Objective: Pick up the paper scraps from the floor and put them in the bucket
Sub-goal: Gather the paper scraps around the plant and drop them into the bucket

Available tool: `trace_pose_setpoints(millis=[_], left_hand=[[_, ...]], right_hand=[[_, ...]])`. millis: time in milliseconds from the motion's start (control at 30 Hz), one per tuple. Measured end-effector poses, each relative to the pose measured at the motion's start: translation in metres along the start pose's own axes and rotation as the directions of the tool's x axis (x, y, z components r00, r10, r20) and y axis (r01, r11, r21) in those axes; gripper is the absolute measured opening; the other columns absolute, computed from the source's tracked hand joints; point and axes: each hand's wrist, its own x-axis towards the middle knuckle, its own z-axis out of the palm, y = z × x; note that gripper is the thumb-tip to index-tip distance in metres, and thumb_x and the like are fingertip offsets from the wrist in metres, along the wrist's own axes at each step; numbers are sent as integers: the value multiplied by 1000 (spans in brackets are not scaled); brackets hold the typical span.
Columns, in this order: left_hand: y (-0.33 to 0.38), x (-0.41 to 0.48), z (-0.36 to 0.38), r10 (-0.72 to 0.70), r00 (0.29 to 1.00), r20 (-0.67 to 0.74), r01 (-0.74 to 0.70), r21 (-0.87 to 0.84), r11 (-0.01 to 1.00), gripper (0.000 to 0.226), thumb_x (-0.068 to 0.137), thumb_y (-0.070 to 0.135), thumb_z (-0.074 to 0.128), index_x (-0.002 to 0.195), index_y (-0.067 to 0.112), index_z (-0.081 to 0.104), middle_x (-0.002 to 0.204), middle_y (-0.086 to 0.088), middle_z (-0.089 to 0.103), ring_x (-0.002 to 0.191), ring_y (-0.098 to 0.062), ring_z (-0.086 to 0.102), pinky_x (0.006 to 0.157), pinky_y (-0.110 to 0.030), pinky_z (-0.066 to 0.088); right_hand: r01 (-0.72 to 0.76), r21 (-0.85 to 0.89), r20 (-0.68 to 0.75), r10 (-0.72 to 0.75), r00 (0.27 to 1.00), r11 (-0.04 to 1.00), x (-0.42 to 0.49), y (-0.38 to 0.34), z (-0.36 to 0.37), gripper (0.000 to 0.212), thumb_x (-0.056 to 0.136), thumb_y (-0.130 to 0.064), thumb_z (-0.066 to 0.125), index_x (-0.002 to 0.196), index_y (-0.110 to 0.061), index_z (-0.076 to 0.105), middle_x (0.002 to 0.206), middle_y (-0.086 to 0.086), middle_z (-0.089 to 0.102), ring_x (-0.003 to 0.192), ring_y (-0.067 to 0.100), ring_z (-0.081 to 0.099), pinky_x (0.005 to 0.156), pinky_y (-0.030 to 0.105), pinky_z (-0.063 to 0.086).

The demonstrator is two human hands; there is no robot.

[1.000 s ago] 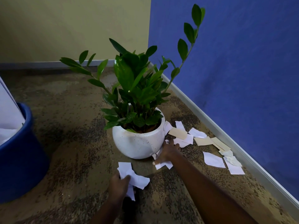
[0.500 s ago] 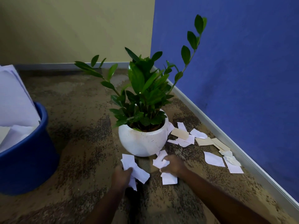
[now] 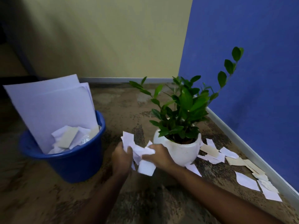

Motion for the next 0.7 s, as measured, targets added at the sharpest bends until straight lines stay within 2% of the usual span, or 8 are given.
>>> trace_pose_setpoints(millis=[133,200,267,367,467,533,633,700], left_hand=[[26,21,-42,36,988,-149,-46,-65,997,43,97,16,45,138,0,44,140,-19,51,130,-33,48,111,-44,38],[36,32,-64,49,971,-235,-72,-88,994,39,98,17,44,132,-2,46,136,-21,53,126,-35,50,108,-42,40],[41,43,-86,77,950,-302,-114,-106,988,34,98,16,44,124,-4,51,129,-23,57,119,-36,55,104,-43,44],[41,59,-114,52,931,-362,-116,-158,981,34,97,14,45,124,-6,51,127,-24,58,117,-39,55,104,-46,44],[34,77,-134,-63,915,-399,-35,-231,972,37,96,13,45,128,-6,49,132,-23,55,122,-39,52,107,-44,41],[24,86,-142,-136,904,-404,15,-288,957,39,95,12,45,131,-5,48,135,-23,54,123,-39,51,109,-43,39],[9,92,-147,-236,881,-410,96,-335,937,42,96,11,43,135,-4,44,139,-22,49,127,-38,48,111,-37,37],[2,94,-146,-290,876,-386,158,-338,928,44,96,11,42,138,-3,38,142,-25,45,128,-40,45,109,-38,35]], right_hand=[[115,50,-74,-111,991,992,24,-62,11,11,83,-18,68,83,-7,67,81,9,62,77,13,53,50,23,31],[130,73,-102,-123,987,989,35,-90,17,32,82,-17,69,56,-20,50,61,-4,48,59,7,46,41,13,30],[135,113,-109,-122,987,985,44,-114,25,44,81,-14,70,50,-24,40,56,-8,42,54,5,42,37,8,31],[114,186,-85,-99,991,976,54,-144,41,12,81,-15,69,71,-11,64,76,8,64,74,19,57,38,5,29],[52,227,-68,-37,997,973,63,-161,61,33,82,-15,69,111,1,66,113,17,68,99,27,65,48,13,38],[-4,248,-38,13,999,969,68,-168,75,36,83,-13,67,116,2,63,119,16,66,105,29,64,52,15,48],[-45,285,-16,52,999,957,73,-174,92,37,86,-14,63,119,0,58,123,14,64,107,29,64,45,5,44],[-80,317,4,83,997,945,79,-175,97,38,88,-13,59,124,-1,53,126,13,61,108,31,64,72,14,56]])
